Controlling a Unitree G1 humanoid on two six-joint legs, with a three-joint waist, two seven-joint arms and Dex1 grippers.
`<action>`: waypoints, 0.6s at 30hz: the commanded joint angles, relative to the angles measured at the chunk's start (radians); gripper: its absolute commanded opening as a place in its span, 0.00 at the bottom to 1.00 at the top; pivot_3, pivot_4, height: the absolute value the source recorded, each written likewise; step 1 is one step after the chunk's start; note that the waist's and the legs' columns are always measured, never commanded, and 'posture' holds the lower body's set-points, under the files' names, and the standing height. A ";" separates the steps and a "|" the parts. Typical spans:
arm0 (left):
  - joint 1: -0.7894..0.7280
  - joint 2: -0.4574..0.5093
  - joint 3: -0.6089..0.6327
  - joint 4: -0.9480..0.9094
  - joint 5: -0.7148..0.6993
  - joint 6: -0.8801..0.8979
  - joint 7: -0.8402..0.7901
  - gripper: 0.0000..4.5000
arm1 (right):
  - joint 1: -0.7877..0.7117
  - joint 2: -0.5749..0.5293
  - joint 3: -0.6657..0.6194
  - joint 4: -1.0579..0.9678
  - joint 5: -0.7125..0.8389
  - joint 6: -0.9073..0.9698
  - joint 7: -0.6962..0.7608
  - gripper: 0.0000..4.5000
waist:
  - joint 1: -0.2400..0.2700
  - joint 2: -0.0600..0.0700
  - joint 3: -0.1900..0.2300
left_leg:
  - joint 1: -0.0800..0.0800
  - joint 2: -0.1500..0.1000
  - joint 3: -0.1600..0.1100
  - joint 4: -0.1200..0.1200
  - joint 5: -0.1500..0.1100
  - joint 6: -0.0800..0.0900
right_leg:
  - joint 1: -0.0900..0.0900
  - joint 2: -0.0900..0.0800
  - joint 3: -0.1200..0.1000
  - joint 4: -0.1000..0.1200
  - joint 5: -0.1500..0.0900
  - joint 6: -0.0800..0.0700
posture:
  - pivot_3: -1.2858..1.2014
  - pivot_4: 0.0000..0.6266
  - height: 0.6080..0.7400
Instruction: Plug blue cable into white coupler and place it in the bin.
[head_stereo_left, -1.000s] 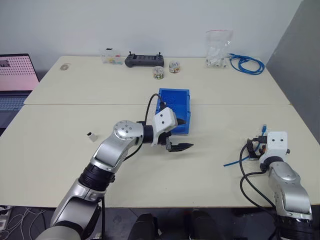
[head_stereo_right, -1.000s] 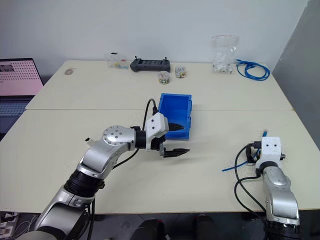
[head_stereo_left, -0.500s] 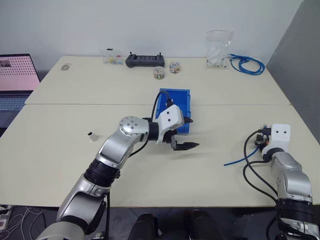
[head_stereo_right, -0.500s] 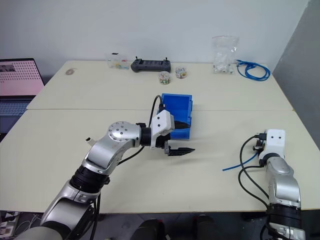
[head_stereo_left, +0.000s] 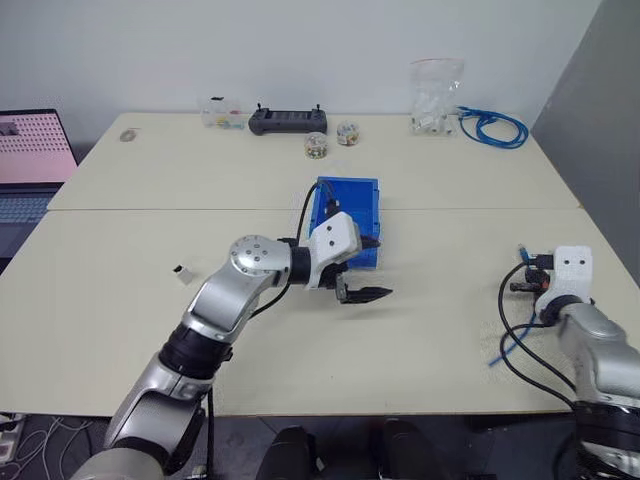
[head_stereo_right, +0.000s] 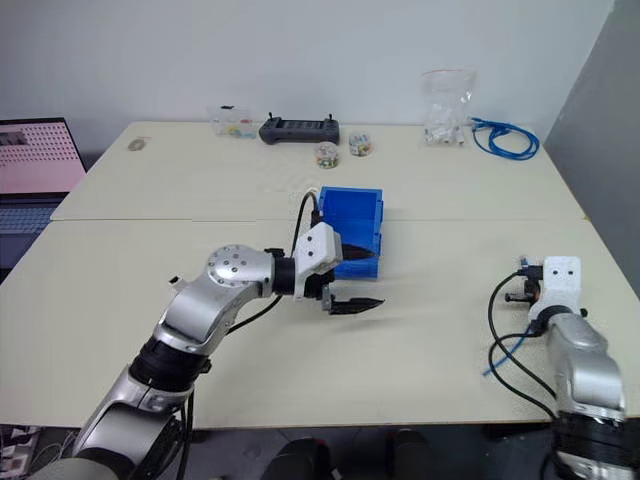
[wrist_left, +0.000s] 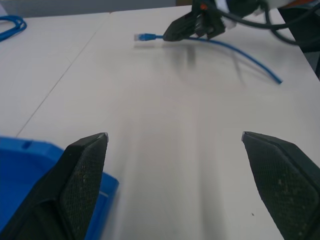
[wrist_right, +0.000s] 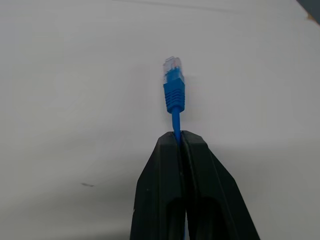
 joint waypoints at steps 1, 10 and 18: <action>0.077 0.060 0.073 -0.120 -0.066 0.026 -0.031 1.00 | 0.064 -0.145 0.022 -0.158 0.075 -0.017 0.238 0.00 | -0.001 0.000 0.001 | 0.000 0.000 0.000 0.000 0.000 0.000 | 0.000 0.000 0.000 0.000 -0.002 0.003 | 0.52 0.24 1.00; 0.411 0.232 0.230 -0.196 -0.075 -0.042 -0.032 1.00 | -0.040 -0.246 0.337 -0.335 0.178 -0.044 0.565 0.00 | -0.005 -0.003 0.003 | 0.002 0.003 -0.001 0.001 0.000 0.000 | 0.002 0.001 -0.001 0.000 -0.002 0.003 | 0.52 0.24 1.00; 0.610 0.312 0.328 -0.088 0.015 -0.262 -0.023 1.00 | -0.400 0.003 0.748 0.005 -0.015 -0.215 0.698 0.00 | 0.002 -0.006 0.005 | 0.001 0.002 -0.002 0.000 0.000 0.000 | 0.000 -0.001 -0.002 -0.002 -0.002 0.002 | 0.52 0.24 1.00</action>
